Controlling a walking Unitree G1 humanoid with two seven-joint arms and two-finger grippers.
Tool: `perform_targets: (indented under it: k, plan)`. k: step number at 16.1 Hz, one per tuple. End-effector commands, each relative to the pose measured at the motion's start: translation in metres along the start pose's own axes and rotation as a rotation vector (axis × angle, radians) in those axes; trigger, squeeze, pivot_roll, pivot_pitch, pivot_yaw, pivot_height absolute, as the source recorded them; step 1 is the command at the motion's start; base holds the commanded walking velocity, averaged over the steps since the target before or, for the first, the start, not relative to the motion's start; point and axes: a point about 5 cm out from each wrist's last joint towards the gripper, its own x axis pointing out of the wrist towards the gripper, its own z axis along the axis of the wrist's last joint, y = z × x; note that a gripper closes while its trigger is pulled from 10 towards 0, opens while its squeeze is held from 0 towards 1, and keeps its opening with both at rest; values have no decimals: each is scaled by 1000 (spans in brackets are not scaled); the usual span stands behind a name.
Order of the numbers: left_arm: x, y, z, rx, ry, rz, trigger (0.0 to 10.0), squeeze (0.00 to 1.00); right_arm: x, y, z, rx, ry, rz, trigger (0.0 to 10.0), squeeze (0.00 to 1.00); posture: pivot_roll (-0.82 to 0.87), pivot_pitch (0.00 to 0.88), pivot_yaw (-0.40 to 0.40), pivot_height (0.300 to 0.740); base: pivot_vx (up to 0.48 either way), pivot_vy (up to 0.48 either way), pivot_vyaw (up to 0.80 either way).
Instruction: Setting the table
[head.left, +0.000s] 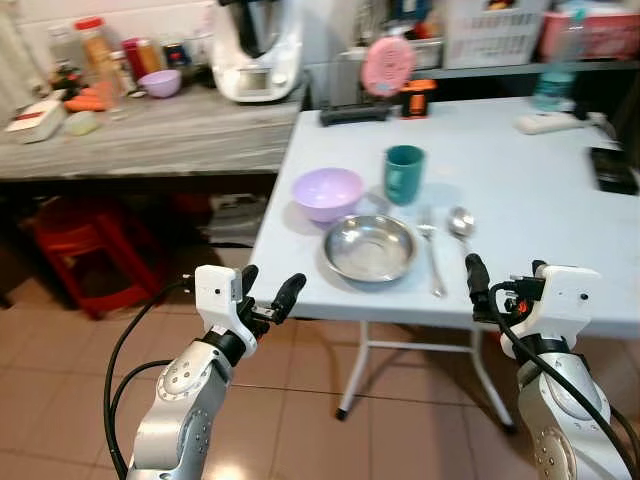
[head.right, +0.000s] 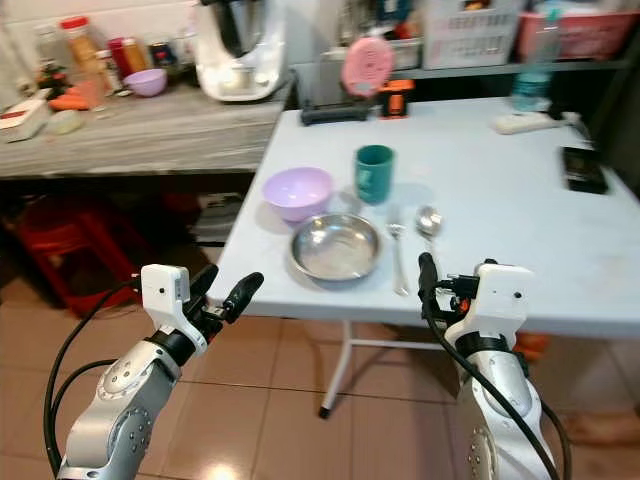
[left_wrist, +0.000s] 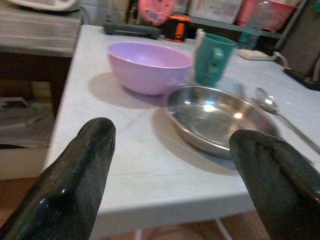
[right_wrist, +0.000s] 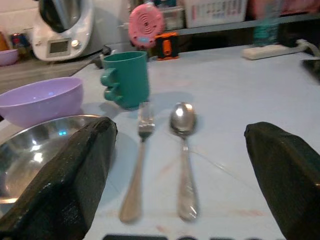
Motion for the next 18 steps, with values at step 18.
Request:
perform_targets:
  k: [18]
  plan:
    - [-11,8,2,48,23,-5,10000,0,-4,3,-3,1,13,8,10000,0,-92,9,92,740,77,0,0]
